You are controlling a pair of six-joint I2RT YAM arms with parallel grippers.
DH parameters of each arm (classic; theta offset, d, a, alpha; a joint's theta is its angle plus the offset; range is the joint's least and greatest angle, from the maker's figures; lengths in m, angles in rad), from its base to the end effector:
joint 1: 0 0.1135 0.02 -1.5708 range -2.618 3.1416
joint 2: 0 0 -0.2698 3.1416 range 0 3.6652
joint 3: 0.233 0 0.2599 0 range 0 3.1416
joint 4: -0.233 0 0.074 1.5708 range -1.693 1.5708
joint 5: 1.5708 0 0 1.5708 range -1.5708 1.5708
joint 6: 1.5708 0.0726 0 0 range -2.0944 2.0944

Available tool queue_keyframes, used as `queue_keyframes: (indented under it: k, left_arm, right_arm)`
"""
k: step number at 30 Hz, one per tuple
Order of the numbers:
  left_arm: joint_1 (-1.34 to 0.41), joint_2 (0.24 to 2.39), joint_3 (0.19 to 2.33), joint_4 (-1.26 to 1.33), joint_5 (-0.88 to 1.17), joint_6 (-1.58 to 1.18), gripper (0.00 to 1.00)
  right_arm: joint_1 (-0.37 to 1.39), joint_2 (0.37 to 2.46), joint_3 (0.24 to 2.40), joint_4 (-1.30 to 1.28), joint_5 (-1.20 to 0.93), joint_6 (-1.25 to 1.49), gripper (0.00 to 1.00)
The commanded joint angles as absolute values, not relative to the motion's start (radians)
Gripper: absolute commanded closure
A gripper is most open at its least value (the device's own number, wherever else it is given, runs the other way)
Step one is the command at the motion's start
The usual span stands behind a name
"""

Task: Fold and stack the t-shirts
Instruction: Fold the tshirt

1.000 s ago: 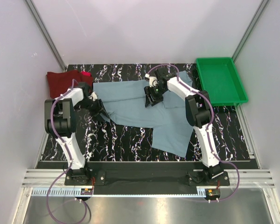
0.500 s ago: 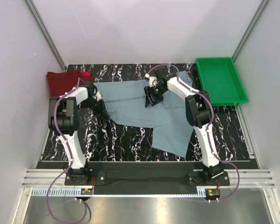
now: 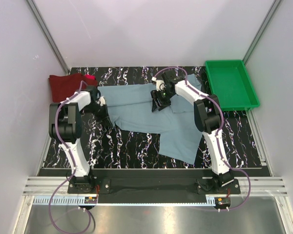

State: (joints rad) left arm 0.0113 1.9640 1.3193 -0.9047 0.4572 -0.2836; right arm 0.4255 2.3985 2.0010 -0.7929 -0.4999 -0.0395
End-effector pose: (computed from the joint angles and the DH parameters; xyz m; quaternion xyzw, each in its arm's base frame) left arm 0.3649 -0.0279 0.1196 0.1407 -0.9637 0.2259 0.0204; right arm 0.4649 0.2489 0.1256 -0.2647 0.9151 0.2735 0.1332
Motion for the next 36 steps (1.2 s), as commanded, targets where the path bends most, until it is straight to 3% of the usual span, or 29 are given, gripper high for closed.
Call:
queue_keyframes:
  k: [1, 10, 30, 32, 36]
  left_arm:
    - [0.034, 1.875, 1.354, -0.975, 0.419, -0.191, 1.0]
    - [0.06, 1.819, 1.385, -1.124, 0.292, -0.043, 1.0]
    - [0.061, 1.864, 1.282, -1.201, -0.029, 0.034, 0.99]
    - [0.061, 1.876, 1.281, -1.195, -0.044, 0.034, 0.79]
    - [0.061, 1.878, 1.316, -1.178, -0.087, 0.028, 0.59]
  right_arm:
    - [0.437, 2.411, 2.01, -0.79, -0.476, -0.057, 0.39]
    - [0.439, 2.421, 2.026, -0.793, -0.485, -0.051, 0.39]
    - [0.437, 2.418, 2.026, -0.793, -0.497, -0.049, 0.39]
    - [0.437, 2.418, 2.033, -0.792, -0.499, -0.049, 0.39]
    - [0.436, 2.41, 2.033, -0.795, -0.494, -0.054, 0.4]
